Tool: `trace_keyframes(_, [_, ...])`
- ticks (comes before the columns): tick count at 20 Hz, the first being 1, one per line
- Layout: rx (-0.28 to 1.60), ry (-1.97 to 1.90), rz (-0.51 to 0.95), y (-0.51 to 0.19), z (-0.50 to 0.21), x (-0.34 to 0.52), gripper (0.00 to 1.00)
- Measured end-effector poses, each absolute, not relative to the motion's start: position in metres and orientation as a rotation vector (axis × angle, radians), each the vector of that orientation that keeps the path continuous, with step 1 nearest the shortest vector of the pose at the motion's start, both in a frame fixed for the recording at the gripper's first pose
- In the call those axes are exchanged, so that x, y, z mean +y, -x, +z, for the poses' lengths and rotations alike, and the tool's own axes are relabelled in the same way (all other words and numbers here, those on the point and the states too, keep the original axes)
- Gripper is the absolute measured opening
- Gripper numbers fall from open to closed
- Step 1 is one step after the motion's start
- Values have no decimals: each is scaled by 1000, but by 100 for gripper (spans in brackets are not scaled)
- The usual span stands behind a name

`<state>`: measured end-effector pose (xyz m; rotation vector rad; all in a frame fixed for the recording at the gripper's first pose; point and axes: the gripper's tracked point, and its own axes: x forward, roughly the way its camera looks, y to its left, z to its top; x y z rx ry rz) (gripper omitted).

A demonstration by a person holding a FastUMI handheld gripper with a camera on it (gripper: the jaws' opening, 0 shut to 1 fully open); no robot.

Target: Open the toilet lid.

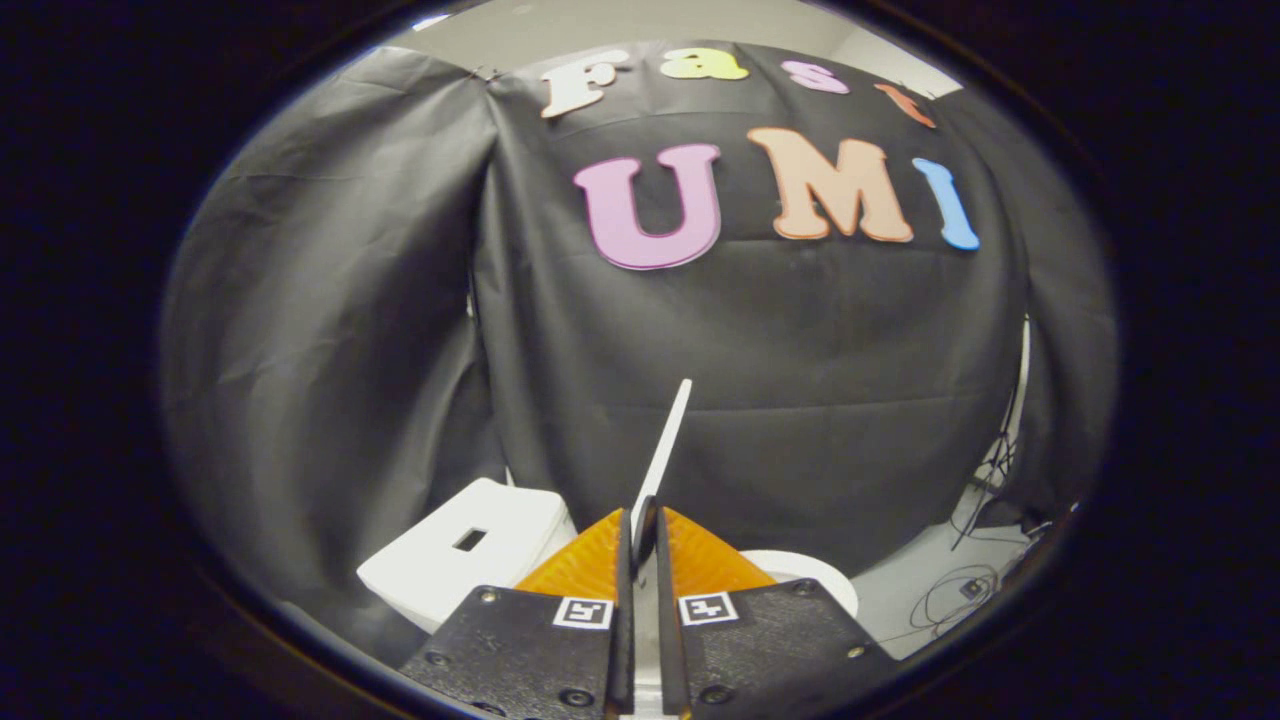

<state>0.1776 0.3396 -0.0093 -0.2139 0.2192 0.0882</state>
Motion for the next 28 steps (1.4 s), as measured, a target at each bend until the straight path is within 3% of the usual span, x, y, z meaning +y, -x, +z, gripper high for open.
trace_keyframes(19, [221, 242, 542, -195, -57, 516, 15])
trace_keyframes(28, [163, 225, 565, -195, -54, 520, 19])
